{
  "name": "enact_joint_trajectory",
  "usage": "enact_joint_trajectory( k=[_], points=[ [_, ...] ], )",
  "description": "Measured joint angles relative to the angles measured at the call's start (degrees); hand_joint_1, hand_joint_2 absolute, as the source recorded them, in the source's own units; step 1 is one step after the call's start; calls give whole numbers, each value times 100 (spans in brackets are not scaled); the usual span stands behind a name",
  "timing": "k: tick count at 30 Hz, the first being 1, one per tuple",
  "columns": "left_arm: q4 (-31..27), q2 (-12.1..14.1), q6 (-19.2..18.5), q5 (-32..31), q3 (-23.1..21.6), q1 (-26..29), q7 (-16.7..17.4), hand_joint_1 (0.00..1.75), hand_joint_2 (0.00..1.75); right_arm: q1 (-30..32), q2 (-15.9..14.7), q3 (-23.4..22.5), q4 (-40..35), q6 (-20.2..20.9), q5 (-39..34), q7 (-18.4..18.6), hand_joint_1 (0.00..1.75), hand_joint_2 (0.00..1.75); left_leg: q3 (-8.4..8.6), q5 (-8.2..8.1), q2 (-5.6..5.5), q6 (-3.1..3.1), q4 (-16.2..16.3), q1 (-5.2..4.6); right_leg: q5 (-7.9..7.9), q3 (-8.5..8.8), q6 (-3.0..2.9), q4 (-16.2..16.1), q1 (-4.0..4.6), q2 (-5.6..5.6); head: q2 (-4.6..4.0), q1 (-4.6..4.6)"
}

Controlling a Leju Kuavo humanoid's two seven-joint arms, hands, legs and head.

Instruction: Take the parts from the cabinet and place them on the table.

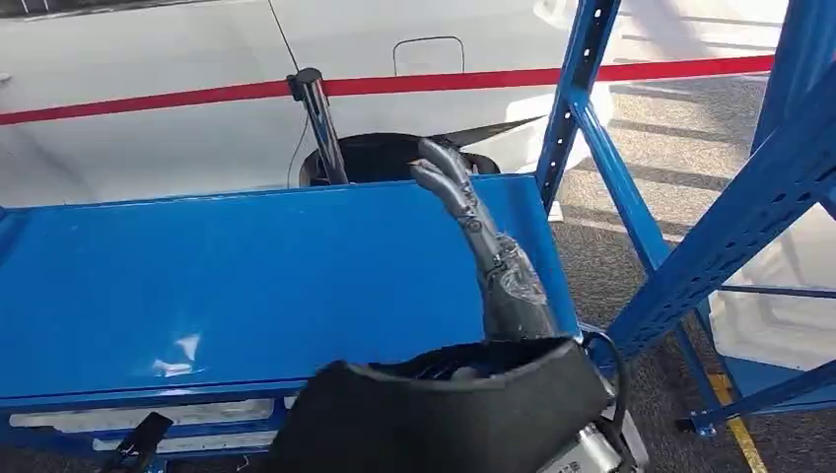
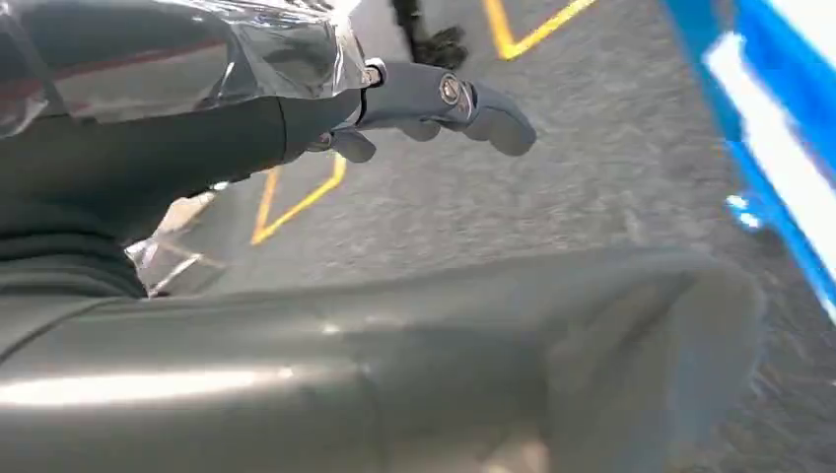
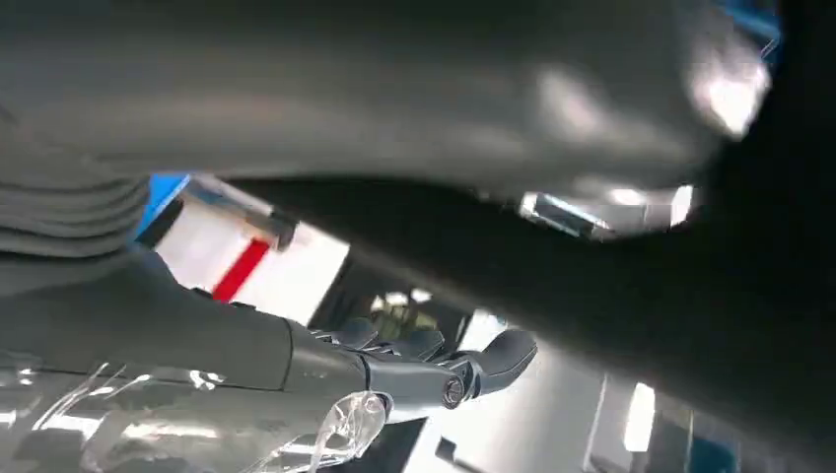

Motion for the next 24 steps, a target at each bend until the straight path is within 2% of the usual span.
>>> enact_joint_trajectory(
  k=[1, 2, 5, 6, 7, 8, 9, 11, 12, 13, 14, 16, 17, 18, 19, 21, 22, 23, 24],
  points=[
    [0, 89, -22, 24, 20, -16, 17, 0, 0, 5, 74, 52, 52, -17, -15, -6, 0, 0, 284, 207, 1, 16, -558, 1, 0, 8, 3, 0, -4, 16, 0, 0],
    [0, 135, -39, 31, 43, -41, 35, 0, 0, 5, 124, 91, 85, -35, -28, -11, 0, 0, 383, 172, 0, 23, -798, -31, -11, -9, 25, 15, 48, 7, 0, 0],
    [0, 231, -70, 15, 120, -38, 31, 0, 0, 56, 220, 172, 212, -129, -54, 17, 0, 0, 362, 201, -11, 110, -758, -76, 26, -8, 86, -22, 33, 3, 2, 7],
    [0, 258, -72, -27, 122, -36, -41, 0, 0, 90, 234, 194, 236, -194, -26, 59, 0, 0, 361, 235, -10, 168, -790, -50, 34, -1, 130, -37, 47, 6, 2, 7],
    [0, 286, -70, -81, 127, -38, -131, 0, 0, 112, 236, 196, 251, -249, 20, 85, 0, 0, 379, 266, 3, 212, -816, -8, -30, -17, 158, 7, 42, -1, 2, 7],
    [0, 308, -65, -120, 131, -45, -201, 0, 0, 117, 236, 199, 266, -295, 57, 111, 0, 0, 379, 268, -5, 230, -818, -10, -201, -105, 183, 235, 53, -11, 2, 26],
    [0, 314, -65, -149, 133, -42, -249, 0, 0, 124, 236, 199, 288, -326, 70, 125, 0, 0, 379, 268, 1, 267, -817, -12, -447, -300, 191, 667, 47, -12, 2, 31],
    [0, 314, -52, -201, 131, -34, -330, 0, 0, 174, 231, 201, 338, -356, 120, 179, 0, 0, 373, 265, 6, 282, -812, -30, -848, -751, 205, 1640, 50, -11, 2, 31],
    [0, 308, -44, -241, 129, -23, -376, 0, 0, 190, 223, 199, 354, -361, 140, 208, 0, 0, 375, 264, 7, 285, -812, -38, -876, -866, 203, 1883, 50, -12, 0, 31],
    [0, 297, -24, -271, 129, -13, -405, 0, 0, 191, 214, 199, 365, -376, 191, 241, 0, 0, 381, 261, 7, 288, -812, -42, -767, -831, 193, 1794, 51, -12, 0, 31],
    [0, 282, 13, -308, 129, -4, -448, 0, 0, 188, 205, 199, 371, -395, 238, 282, 0, 0, 390, 258, 5, 288, -811, -47, -548, -652, 169, 1440, 56, -12, 2, 31],
    [0, 228, 96, -404, 124, 6, -518, 0, 0, 168, 188, 199, 373, -415, 343, 387, 0, 0, 418, 246, 0, 289, -810, -58, -71, -112, 91, 382, 85, -12, 0, 33],
    [0, 163, 169, -464, 124, 17, -575, 0, 0, 160, 179, 196, 367, -431, 449, 475, 0, 0, 411, 233, -2, 272, -803, -74, -44, 67, 37, -6, 108, -18, 0, 31],
    [0, 120, 243, -534, 122, 24, -606, 0, 0, 161, 175, 190, 338, -435, 547, 588, 0, 0, 392, 223, -5, 252, -780, -112, -33, 88, 56, -70, 100, -27, 2, 31],
    [0, 61, 291, -575, 118, 37, -634, 0, 0, 160, 166, 183, 301, -433, 617, 671, 0, 0, 378, 231, 0, 235, -788, -86, -28, 73, 53, -64, 110, -23, 2, 28],
    [0, -50, 367, -614, 96, 73, -678, 0, 0, 132, 118, 124, 216, -389, 730, 800, 0, 0, 386, 234, 13, 172, -801, -69, -7, 72, 18, -85, 129, -4, 2, 30],
    [0, -94, 402, -643, 81, 92, -693, 0, 0, 87, 98, 94, 166, -330, 770, 886, 0, 0, 356, 176, 18, 144, -766, -53, 25, 92, -22, -124, 72, -6, 2, 33],
    [0, -149, 457, -660, 74, 102, -726, 0, 0, 30, 65, 65, 113, -257, 787, 962, 0, 0, 306, 81, 17, 110, -638, -44, 27, 96, -27, -126, 64, -4, 2, 20],
    [0, -225, 531, -678, 72, 103, -763, 0, 0, -31, 0, -17, 13, -167, 787, 1071, 0, 0, 129, -164, 13, 68, -205, -25, 28, 97, -34, -125, 49, -1, 2, 9]
  ],
)
